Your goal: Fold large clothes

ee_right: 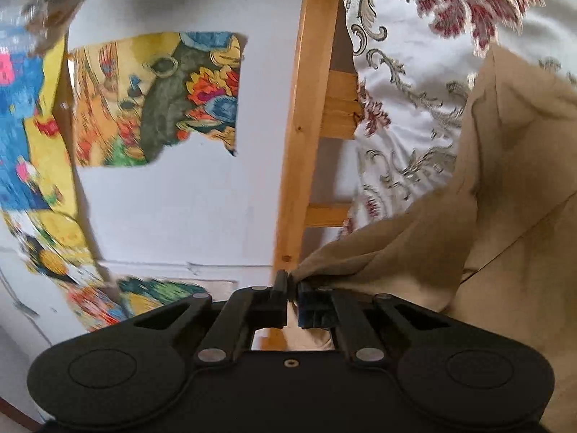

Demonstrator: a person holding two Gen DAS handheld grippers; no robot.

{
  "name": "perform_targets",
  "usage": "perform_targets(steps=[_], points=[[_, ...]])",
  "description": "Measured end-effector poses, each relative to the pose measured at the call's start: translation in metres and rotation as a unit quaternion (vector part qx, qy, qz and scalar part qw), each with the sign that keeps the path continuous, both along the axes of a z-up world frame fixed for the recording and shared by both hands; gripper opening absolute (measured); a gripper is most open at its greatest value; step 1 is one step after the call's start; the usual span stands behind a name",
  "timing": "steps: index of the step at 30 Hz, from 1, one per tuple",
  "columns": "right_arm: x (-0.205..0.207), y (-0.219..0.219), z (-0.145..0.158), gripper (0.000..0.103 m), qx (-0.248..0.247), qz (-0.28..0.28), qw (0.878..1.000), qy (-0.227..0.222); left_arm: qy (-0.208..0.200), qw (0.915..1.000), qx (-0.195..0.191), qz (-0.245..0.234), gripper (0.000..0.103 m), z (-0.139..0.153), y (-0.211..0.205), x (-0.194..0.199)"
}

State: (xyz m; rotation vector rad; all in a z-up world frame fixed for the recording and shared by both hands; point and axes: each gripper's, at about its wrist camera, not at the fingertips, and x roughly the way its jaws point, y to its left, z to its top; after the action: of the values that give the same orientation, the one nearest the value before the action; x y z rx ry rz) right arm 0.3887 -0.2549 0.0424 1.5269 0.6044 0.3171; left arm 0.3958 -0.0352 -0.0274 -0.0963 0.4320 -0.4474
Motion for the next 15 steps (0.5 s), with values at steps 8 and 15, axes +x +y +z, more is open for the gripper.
perform_targets(steps=[8, 15], points=[[0.001, 0.022, 0.003, 0.05, -0.087, 0.05, 0.994, -0.032, -0.055, 0.9953, 0.074, 0.03, 0.038, -0.003, -0.013, -0.002], [0.008, 0.058, -0.015, 0.012, -0.108, 0.086, 0.99, -0.019, -0.061, 0.9952, 0.077, 0.006, 0.035, -0.005, -0.015, -0.016]])
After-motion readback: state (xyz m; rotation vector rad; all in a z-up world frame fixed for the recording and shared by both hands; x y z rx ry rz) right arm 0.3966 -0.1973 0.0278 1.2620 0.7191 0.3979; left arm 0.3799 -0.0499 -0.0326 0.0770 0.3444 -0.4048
